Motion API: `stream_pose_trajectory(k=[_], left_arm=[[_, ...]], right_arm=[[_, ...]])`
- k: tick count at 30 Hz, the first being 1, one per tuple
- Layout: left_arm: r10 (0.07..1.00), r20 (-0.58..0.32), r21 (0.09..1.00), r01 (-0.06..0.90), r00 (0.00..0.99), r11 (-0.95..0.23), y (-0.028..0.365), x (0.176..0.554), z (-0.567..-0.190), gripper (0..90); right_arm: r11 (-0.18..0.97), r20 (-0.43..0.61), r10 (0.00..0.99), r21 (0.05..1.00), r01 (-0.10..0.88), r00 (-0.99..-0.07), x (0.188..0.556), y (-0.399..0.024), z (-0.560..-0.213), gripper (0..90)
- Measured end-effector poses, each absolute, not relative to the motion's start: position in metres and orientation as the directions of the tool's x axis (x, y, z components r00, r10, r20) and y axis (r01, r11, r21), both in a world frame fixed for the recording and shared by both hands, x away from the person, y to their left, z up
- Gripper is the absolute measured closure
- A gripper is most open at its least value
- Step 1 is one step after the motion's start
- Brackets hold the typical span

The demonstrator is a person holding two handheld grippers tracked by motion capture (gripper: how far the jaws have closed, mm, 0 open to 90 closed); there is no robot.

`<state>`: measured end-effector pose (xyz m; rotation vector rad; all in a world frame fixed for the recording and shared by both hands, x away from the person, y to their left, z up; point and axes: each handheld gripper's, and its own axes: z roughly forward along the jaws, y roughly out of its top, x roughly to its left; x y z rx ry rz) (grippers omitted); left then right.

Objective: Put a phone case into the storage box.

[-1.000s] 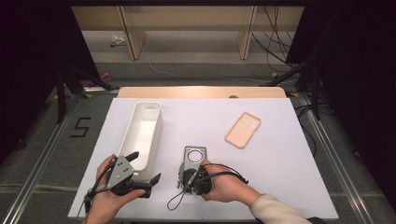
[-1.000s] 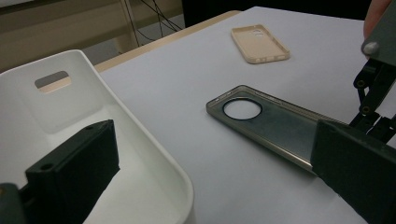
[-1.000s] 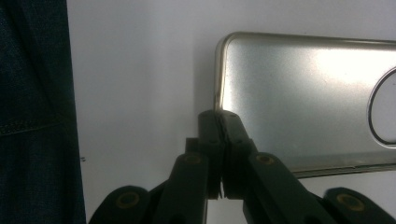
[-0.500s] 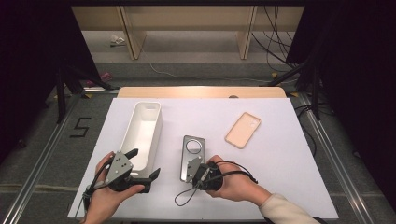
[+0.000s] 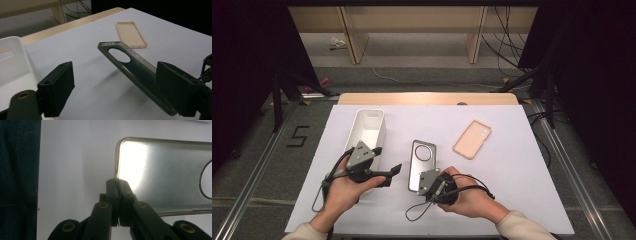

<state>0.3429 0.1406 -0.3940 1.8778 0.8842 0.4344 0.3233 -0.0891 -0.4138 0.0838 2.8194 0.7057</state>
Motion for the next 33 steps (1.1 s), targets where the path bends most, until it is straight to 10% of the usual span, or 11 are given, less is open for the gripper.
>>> stream_pose_trajectory(k=[33], left_arm=[[0.788,-0.324,0.640,0.734,0.524,-0.226,0.087,0.436,-0.397,62.2]], right_arm=[[0.877,-0.268,0.107,0.480,-0.036,-0.957,0.319,-0.091,-0.409,89.2]])
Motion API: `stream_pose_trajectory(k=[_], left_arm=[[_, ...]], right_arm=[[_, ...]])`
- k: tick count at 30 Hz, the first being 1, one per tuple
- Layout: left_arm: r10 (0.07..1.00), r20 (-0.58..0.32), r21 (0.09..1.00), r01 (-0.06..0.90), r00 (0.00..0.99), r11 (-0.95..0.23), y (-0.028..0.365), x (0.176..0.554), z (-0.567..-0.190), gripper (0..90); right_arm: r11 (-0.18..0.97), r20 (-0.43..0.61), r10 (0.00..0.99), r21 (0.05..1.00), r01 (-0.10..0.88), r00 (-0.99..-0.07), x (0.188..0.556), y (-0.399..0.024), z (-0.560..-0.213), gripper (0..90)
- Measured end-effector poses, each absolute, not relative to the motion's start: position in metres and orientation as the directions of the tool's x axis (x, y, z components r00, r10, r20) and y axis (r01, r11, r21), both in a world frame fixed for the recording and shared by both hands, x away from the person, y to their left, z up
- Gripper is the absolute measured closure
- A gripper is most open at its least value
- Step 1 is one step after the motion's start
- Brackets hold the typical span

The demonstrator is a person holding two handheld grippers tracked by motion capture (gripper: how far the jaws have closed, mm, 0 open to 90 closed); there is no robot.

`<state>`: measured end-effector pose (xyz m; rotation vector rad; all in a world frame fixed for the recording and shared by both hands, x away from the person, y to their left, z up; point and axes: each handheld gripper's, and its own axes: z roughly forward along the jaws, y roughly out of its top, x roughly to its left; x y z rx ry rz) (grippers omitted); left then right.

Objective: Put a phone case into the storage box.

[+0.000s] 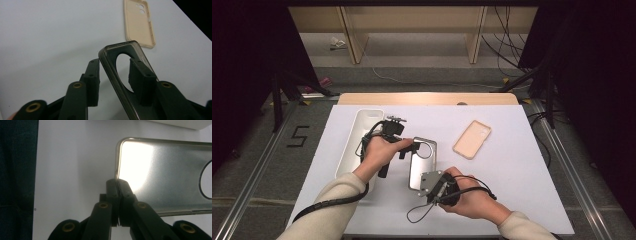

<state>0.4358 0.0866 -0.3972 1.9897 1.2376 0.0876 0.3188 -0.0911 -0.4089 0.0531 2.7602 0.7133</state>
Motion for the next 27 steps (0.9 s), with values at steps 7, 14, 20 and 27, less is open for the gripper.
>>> stream_pose_trajectory(k=[7,14,20,27], left_arm=[[0.786,-0.367,0.614,0.765,0.497,-0.197,0.0869,0.4366,-0.3997,69.4],[0.784,-0.402,0.598,0.784,0.472,-0.166,0.0883,0.4371,-0.3996,70.4],[0.777,-0.434,0.587,0.797,0.456,-0.141,0.0889,0.4374,-0.3976,72.6],[0.762,-0.474,0.582,0.807,0.440,-0.104,0.0880,0.4366,-0.3961,76.5]], right_arm=[[0.874,-0.278,0.105,0.484,-0.045,-0.955,0.3175,-0.0901,-0.4083,89.2],[0.876,-0.282,0.104,0.481,-0.047,-0.954,0.3161,-0.0894,-0.4081,89.2],[0.874,-0.284,0.105,0.484,-0.048,-0.953,0.3161,-0.0895,-0.4079,89.2],[0.880,-0.280,0.099,0.473,-0.047,-0.955,0.3170,-0.0890,-0.4108,89.3]])
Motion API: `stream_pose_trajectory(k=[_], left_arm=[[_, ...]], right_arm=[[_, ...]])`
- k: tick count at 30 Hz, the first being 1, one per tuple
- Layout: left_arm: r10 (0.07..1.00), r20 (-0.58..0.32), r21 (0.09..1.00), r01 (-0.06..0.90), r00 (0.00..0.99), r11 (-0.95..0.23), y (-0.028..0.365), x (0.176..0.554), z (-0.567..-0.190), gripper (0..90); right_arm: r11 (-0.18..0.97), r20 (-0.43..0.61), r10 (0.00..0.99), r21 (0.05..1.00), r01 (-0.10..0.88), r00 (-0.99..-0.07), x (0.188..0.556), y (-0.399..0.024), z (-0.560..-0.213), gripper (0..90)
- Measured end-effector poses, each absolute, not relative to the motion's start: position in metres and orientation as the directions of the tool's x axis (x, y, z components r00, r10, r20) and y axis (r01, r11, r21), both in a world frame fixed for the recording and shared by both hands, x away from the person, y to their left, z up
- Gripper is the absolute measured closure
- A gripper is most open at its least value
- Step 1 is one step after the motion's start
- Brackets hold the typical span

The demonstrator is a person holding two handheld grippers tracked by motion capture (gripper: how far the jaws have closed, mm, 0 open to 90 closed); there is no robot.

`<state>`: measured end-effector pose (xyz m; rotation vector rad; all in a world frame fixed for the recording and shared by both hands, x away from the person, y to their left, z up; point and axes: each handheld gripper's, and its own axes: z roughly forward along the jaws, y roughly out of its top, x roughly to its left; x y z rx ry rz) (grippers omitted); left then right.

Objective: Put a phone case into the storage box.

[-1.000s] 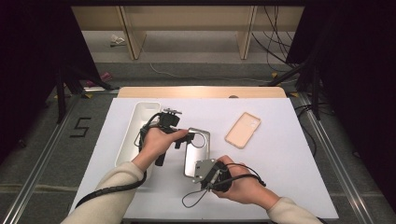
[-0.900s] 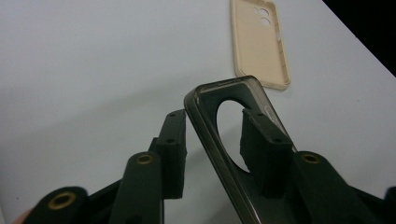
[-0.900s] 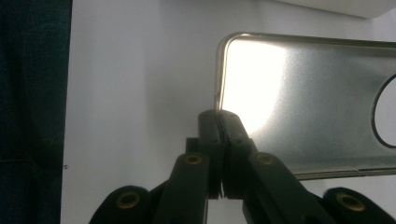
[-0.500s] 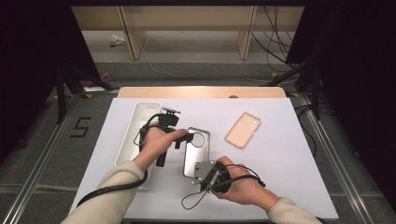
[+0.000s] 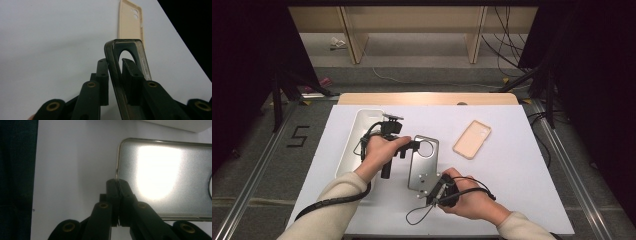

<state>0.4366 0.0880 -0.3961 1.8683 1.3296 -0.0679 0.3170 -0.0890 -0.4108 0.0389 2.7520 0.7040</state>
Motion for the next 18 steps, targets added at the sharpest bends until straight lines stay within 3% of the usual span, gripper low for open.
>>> stream_pose_trajectory(k=[15,16,18], left_arm=[[0.728,-0.446,0.665,0.737,0.521,-0.121,0.076,0.426,-0.383,81.9],[0.725,-0.442,0.674,0.729,0.527,-0.119,0.075,0.425,-0.381,81.9],[0.747,-0.353,0.723,0.671,0.563,-0.163,0.075,0.424,-0.379,82.0]], right_arm=[[0.900,-0.288,0.103,0.435,-0.034,-0.952,0.324,-0.089,-0.423,88.7],[0.898,-0.297,0.098,0.438,-0.044,-0.950,0.324,-0.089,-0.424,87.9],[0.889,-0.310,0.114,0.456,-0.043,-0.944,0.325,-0.090,-0.423,79.5]])
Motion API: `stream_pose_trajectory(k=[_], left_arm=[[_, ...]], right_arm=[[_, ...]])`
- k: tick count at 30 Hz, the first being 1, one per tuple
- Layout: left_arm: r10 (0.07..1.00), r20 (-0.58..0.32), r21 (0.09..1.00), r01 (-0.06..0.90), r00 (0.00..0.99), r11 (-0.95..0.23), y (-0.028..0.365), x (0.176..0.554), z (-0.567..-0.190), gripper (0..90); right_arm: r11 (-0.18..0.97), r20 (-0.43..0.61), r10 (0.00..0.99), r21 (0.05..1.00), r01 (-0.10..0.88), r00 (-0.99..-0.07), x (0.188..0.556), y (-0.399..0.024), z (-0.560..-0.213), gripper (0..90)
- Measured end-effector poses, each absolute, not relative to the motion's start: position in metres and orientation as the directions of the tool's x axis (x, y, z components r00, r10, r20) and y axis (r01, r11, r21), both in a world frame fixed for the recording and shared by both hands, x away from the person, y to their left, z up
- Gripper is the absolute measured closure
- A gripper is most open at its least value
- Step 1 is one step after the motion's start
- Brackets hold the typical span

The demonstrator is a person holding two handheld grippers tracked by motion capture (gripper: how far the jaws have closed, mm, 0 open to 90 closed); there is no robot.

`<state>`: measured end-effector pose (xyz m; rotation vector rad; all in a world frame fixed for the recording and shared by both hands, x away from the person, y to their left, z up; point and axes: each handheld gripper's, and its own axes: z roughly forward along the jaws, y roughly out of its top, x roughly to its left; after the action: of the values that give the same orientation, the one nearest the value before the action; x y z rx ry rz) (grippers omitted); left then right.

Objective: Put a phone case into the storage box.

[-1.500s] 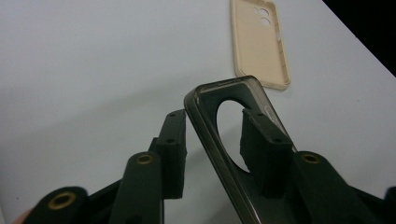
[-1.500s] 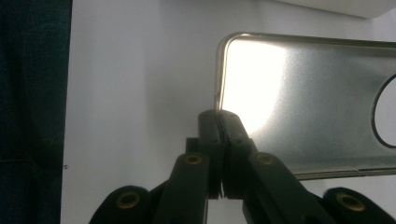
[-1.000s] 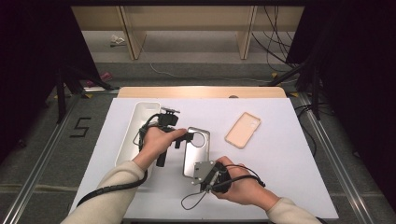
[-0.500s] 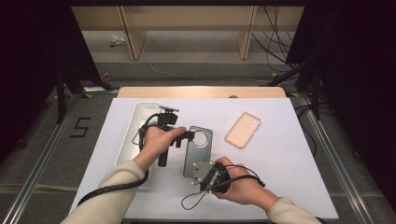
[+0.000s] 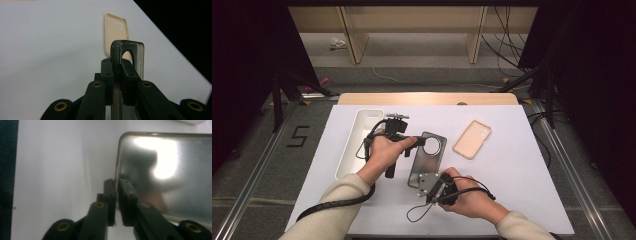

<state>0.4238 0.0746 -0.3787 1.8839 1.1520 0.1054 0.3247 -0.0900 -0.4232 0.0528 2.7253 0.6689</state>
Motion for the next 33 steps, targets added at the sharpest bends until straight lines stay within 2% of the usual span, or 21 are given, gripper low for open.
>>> stream_pose_trajectory(k=[2,3,5,6,7,9,10,13,16,21,25,33], left_arm=[[0.750,-0.346,0.739,0.656,0.563,-0.152,0.076,0.424,-0.378,82.0],[0.750,-0.346,0.739,0.656,0.563,-0.152,0.076,0.424,-0.378,82.0],[0.756,-0.308,0.768,0.621,0.577,-0.161,0.079,0.424,-0.378,81.9],[0.756,-0.308,0.768,0.621,0.577,-0.161,0.079,0.424,-0.378,81.9],[0.757,-0.299,0.773,0.613,0.580,-0.164,0.080,0.423,-0.378,81.8],[0.756,-0.266,0.803,0.571,0.598,-0.170,0.082,0.423,-0.377,81.8],[0.756,-0.266,0.803,0.571,0.598,-0.170,0.082,0.423,-0.377,81.8],[0.758,-0.237,0.827,0.535,0.607,-0.169,0.087,0.422,-0.374,81.7],[0.765,-0.220,0.839,0.518,0.605,-0.168,0.090,0.421,-0.373,81.7],[0.768,-0.202,0.868,0.474,0.608,-0.147,0.100,0.419,-0.368,81.7],[0.769,-0.172,0.886,0.437,0.616,-0.152,0.104,0.418,-0.365,81.7],[0.773,-0.170,0.903,0.411,0.611,-0.126,0.113,0.418,-0.362,81.8]], right_arm=[[0.880,-0.318,0.126,0.473,-0.043,-0.940,0.326,-0.091,-0.423,71.7],[0.880,-0.318,0.126,0.473,-0.043,-0.940,0.326,-0.091,-0.423,71.7],[0.869,-0.317,0.150,0.494,-0.028,-0.936,0.328,-0.094,-0.422,59.3],[0.869,-0.317,0.150,0.494,-0.028,-0.936,0.328,-0.094,-0.422,59.3],[0.856,-0.310,0.174,0.517,-0.012,-0.935,0.331,-0.096,-0.423,50.5],[0.840,-0.297,0.202,0.542,0.009,-0.933,0.333,-0.098,-0.424,41.3],[0.840,-0.297,0.202,0.542,0.009,-0.933,0.333,-0.098,-0.424,41.3],[0.816,-0.264,0.252,0.576,0.057,-0.931,0.339,-0.105,-0.423,32.1],[0.801,-0.255,0.274,0.594,0.073,-0.928,0.341,-0.110,-0.422,29.5],[0.751,-0.219,0.364,0.644,0.146,-0.905,0.346,-0.126,-0.421,22.4],[0.728,-0.221,0.399,0.666,0.161,-0.890,0.350,-0.135,-0.420,20.2],[0.688,-0.218,0.451,0.703,0.181,-0.866,0.354,-0.147,-0.423,19.2]])
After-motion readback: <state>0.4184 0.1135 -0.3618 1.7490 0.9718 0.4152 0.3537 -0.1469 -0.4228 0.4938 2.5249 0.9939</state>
